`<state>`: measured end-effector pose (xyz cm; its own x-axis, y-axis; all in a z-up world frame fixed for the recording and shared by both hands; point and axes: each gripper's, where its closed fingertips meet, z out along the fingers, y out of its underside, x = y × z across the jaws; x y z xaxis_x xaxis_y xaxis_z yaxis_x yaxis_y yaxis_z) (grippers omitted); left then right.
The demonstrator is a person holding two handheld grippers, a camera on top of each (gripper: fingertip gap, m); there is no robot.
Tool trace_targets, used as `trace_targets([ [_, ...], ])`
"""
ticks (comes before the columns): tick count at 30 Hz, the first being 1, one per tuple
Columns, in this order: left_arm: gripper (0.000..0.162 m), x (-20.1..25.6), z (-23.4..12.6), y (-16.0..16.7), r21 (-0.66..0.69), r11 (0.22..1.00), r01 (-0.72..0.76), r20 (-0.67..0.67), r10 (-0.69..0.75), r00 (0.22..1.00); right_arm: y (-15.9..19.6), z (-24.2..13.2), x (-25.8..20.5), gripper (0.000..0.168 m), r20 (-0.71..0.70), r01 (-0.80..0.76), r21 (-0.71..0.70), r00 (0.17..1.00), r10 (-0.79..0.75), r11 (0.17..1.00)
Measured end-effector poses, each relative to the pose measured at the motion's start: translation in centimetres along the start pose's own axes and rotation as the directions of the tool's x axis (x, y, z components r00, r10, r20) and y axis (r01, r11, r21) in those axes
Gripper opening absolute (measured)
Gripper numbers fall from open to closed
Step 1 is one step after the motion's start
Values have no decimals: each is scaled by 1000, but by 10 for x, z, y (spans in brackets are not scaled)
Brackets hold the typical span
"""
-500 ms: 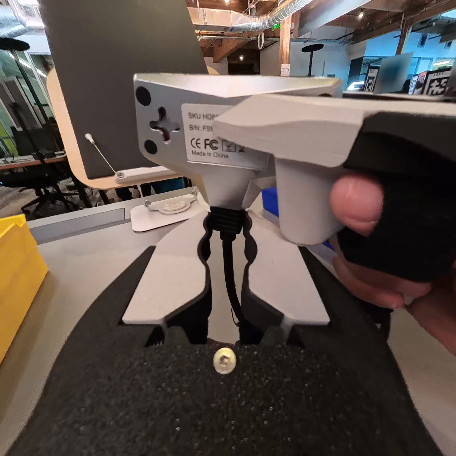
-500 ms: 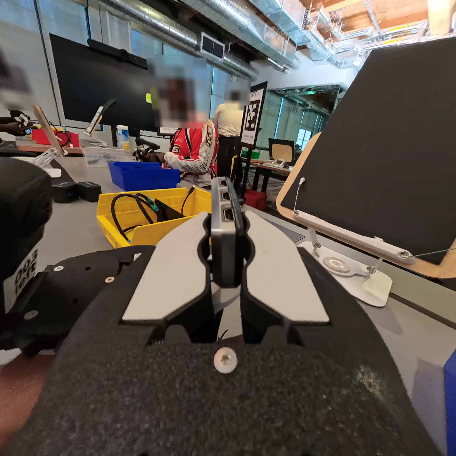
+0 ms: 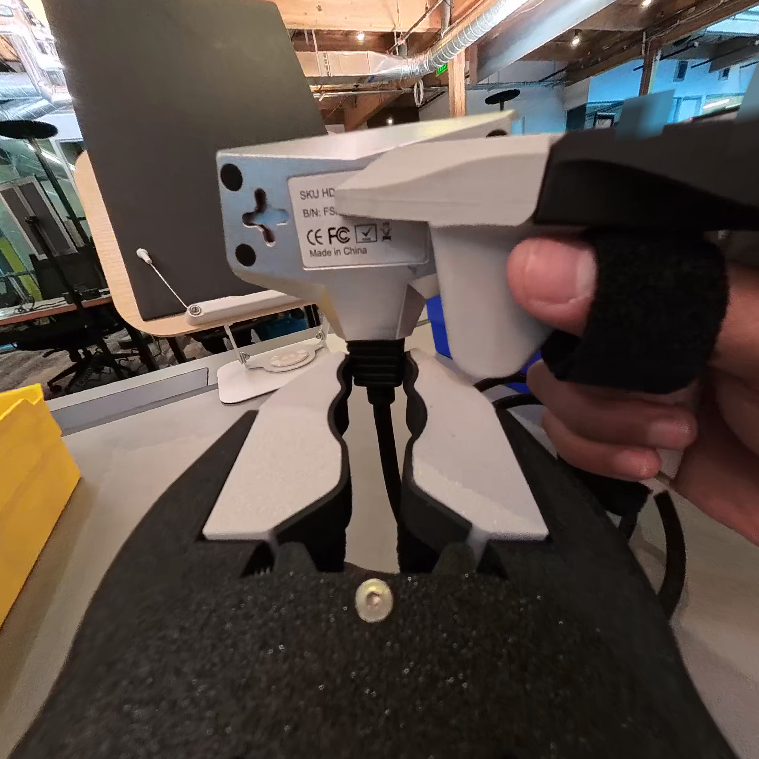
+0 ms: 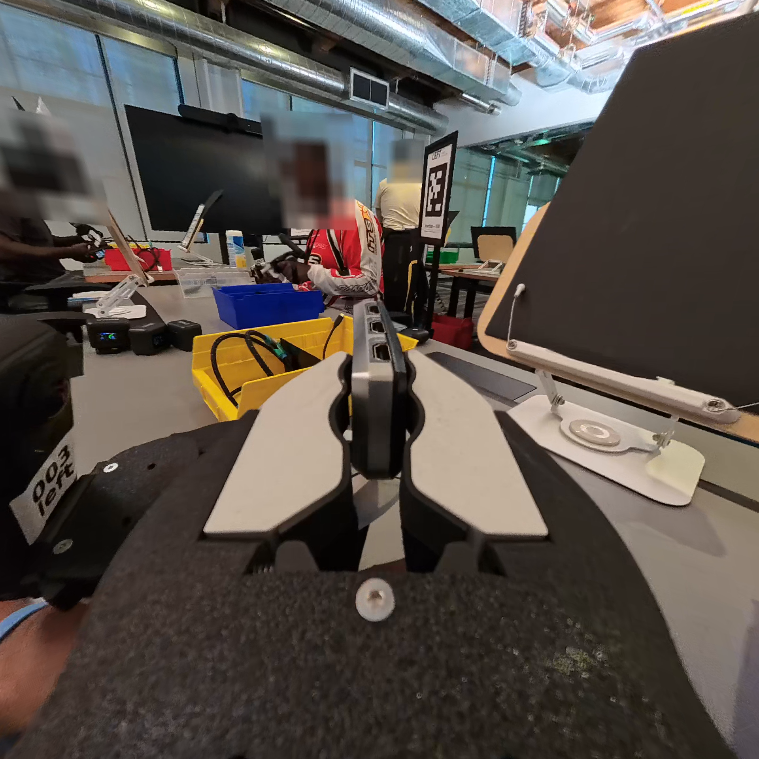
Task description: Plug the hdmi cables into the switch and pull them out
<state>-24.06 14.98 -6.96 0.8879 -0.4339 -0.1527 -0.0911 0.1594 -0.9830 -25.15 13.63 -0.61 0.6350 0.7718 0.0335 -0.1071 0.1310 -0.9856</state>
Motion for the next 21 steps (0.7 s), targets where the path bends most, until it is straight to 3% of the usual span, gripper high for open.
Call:
trace_targets([
  [6, 23, -2, 3, -1, 26, 997, -77, -11, 78, 997, 7, 1, 1, 21, 23, -12, -53, 1000, 13, 999],
  [14, 23, -8, 3, 2, -25, 993, -118, -43, 117, 992, 7, 7, 1, 22, -37, 283, -77, 957, -286, 956],
  [17, 23, -22, -22, 5, -150, 988, 18, -57, -26, 998, 0, 26, 19, 22, -61, 533, -101, 840, -540, 840],
  [21, 23, -26, -85, 18, -375, 904, 204, -103, -259, 960, -4, 68, 24, 22, 13, 786, -68, 617, -787, 614],
])
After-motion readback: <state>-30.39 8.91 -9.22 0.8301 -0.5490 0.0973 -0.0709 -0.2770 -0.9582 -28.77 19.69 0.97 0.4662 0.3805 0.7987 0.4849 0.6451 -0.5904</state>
